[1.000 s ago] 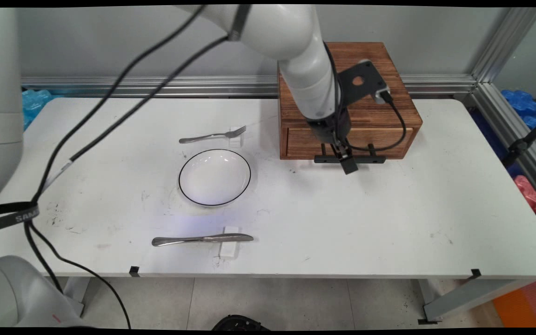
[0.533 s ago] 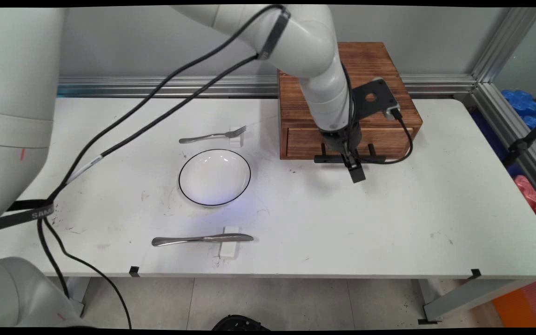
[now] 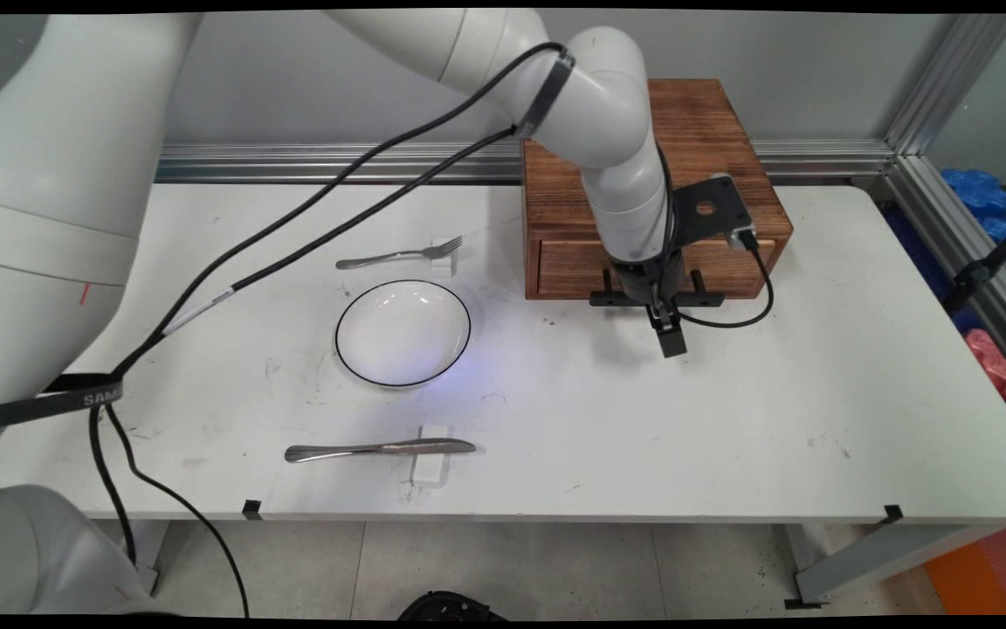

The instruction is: Open the drawer

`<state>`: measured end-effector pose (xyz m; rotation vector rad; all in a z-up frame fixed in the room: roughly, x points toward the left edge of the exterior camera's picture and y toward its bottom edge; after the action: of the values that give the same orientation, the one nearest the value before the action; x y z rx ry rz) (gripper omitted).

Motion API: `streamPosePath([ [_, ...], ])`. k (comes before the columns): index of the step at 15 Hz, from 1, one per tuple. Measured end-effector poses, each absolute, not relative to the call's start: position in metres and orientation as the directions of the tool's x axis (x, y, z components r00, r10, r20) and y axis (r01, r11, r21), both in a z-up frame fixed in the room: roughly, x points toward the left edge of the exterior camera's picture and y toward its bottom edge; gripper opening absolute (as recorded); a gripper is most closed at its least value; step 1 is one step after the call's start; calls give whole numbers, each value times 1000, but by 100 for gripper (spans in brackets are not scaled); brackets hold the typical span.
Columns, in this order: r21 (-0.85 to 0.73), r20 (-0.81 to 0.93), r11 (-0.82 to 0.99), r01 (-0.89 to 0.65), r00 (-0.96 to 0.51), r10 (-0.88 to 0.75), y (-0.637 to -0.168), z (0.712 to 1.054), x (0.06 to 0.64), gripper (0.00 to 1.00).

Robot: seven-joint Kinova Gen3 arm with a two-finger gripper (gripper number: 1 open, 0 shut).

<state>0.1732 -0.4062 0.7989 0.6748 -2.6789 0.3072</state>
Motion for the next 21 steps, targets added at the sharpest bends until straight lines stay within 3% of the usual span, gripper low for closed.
streamPosePath([
  [21,-78,366,877,-474,-832,-417,-394,781,142,100],
])
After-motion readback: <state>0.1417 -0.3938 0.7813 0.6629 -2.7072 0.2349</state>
